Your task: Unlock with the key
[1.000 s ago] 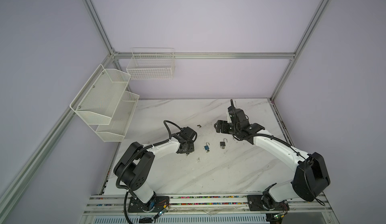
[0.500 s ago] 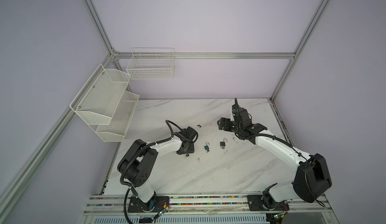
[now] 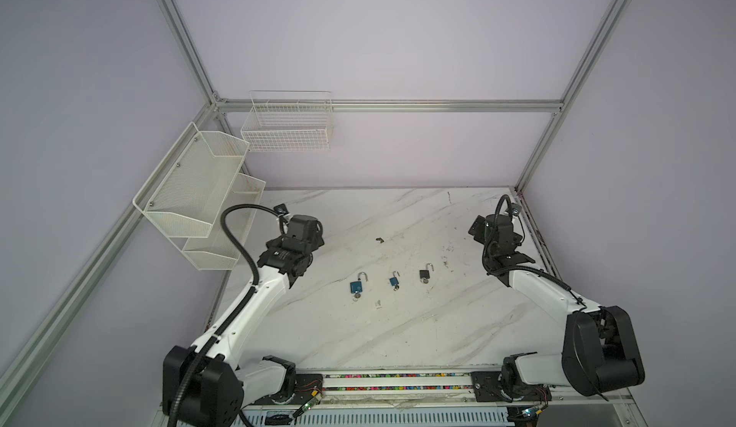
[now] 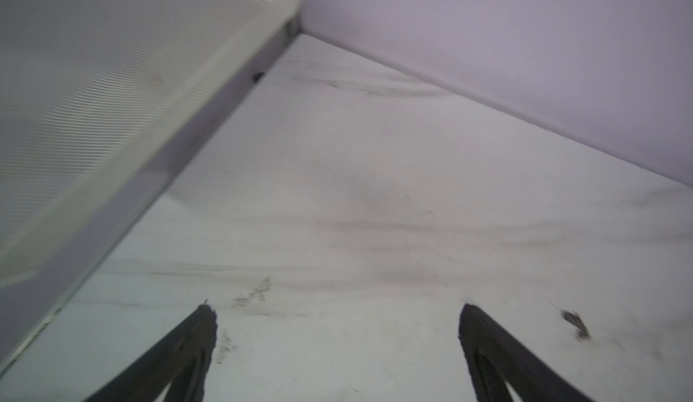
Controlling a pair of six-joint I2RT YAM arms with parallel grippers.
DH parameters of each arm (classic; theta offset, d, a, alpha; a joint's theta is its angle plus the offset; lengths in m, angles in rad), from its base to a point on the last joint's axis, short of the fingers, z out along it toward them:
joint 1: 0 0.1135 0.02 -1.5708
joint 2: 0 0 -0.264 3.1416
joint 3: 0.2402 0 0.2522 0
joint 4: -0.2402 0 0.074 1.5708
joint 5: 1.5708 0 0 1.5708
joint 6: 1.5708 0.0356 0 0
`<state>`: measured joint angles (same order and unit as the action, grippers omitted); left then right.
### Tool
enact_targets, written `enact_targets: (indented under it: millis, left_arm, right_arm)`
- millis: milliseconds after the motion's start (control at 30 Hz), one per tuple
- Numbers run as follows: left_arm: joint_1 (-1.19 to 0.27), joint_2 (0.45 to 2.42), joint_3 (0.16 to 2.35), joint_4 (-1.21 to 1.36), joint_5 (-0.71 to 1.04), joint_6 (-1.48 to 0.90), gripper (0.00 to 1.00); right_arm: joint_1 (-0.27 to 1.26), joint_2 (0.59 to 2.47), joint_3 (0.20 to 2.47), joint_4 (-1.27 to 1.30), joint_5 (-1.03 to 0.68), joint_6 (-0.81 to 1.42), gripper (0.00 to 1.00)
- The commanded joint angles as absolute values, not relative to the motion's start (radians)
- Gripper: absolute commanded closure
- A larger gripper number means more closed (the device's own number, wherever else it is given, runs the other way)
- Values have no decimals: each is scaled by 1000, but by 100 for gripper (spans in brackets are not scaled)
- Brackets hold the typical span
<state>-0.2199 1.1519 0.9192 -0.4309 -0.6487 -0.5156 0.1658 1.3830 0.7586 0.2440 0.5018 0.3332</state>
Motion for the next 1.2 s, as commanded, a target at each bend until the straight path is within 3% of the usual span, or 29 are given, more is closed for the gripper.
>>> enact_targets:
  millis: [0,67,200,333,467,533,600,667,700,767,867,967,1167]
  left_arm:
    - [-164,1110,674,-51,-815,-230,0]
    - [-119,1109,552,183,-793,-116,0]
    - [-62,1176,445,417,-697,-89,0]
    - [-54,1288,326,812,-511,-33,0]
    - [-52,1398,343,879,-434,-21,0]
    - [-46,1405,327,915,-286,-10,0]
    - [-47,1501,293,1034,-219,26,0]
    - [-46,1610,286,1203,-265,43,0]
    - [-47,1598,316,1128,-291,23,0]
    - [-18,1553,426,817,-283,-48,0]
    - [0,1584,368,992,-250,-24,0]
    - [0,1554,392,893,-256,-48,0]
    - [0,1570,377,945,-248,-26,0]
  right_arm:
    - [134,1435,669,534,574,251,3]
    - [110,1487,610,686,531,212,3]
    - [76,1618,591,854,440,148,3]
    - [28,1672,575,1007,261,74,3]
    - [-8,1719,558,1117,26,29,3]
    - [-6,1726,502,1234,-65,-10,2]
    - [5,1741,443,1344,-54,-27,2]
    - [23,1793,446,1405,-12,-13,2]
    - [39,1763,476,1291,22,-43,2]
    - [65,1793,467,1371,70,-53,3]
    - [73,1782,465,1357,111,-52,2]
    - [74,1777,472,1330,101,-53,2]
    - [74,1775,473,1317,105,-53,2]
